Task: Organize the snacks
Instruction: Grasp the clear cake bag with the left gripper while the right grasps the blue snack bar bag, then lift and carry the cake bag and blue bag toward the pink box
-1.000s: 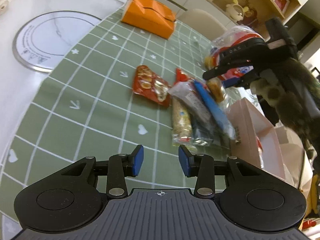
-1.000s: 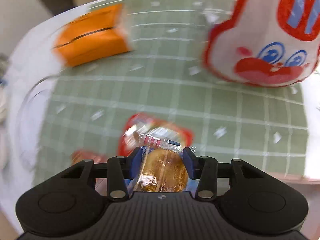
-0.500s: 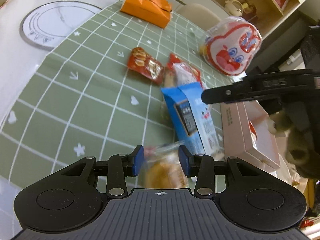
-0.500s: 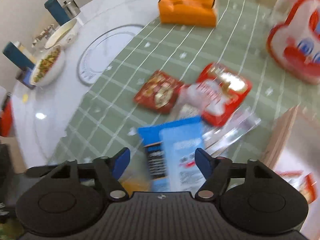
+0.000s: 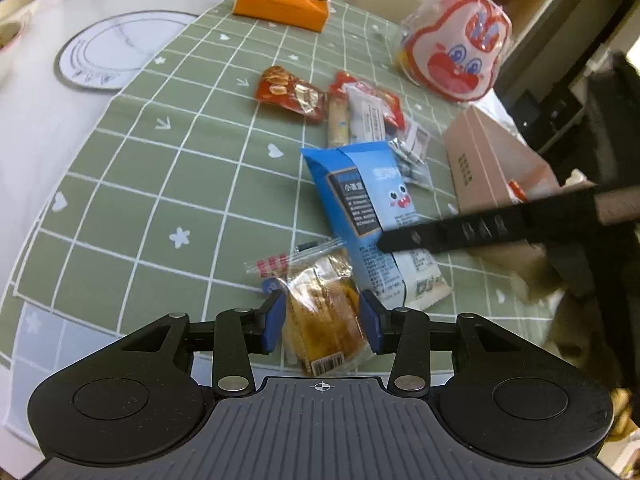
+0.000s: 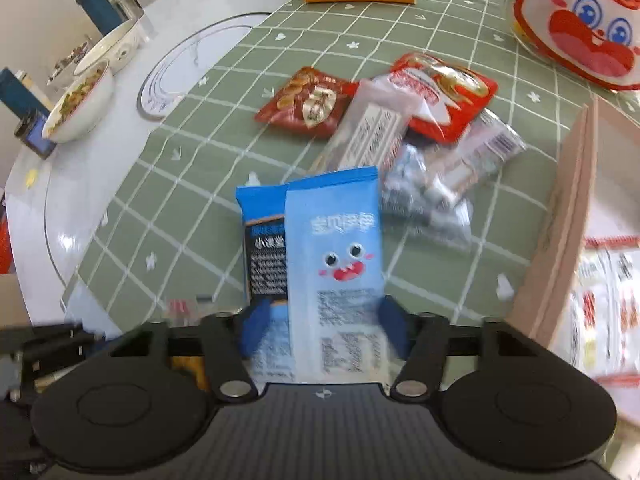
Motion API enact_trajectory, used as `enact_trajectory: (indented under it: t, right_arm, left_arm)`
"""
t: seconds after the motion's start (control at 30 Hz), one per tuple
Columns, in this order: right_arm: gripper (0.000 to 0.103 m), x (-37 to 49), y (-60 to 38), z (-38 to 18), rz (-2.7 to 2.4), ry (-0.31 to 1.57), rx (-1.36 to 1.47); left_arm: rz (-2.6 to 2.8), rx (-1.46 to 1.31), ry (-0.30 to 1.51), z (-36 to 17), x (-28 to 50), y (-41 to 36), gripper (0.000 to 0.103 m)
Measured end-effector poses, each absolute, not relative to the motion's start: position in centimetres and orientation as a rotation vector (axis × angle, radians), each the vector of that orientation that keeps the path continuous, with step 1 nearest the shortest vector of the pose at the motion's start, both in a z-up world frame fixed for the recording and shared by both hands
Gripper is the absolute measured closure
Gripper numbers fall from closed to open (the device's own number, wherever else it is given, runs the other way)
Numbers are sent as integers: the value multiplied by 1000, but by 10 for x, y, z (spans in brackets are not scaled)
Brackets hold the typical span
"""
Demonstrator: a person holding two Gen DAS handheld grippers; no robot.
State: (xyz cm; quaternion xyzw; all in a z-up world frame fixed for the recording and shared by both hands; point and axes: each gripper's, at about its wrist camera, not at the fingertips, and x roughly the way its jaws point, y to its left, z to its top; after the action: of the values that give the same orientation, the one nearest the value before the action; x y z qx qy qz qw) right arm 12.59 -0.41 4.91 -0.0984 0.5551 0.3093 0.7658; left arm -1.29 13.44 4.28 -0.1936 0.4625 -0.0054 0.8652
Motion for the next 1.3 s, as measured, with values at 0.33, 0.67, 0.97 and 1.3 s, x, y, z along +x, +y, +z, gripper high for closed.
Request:
enact_trajectory:
  t: [0.33,0.67,0.97,1.3]
  right_arm:
    - [50,99,-53,40,645,1220,-111]
    - [30,87,-37,45,649,1089,-131]
    - [16,90,-2,29,554,1064,-107]
    - [24,58,-5,42,557,980,-252]
  left_arm:
    - [-5,-201,992,40,-1,106,55]
    - [48,-233,992,42,-33,137,56]
    - [66,-281,988,42,-45,155,55]
    - [-36,-256,989,39,-44,157,55]
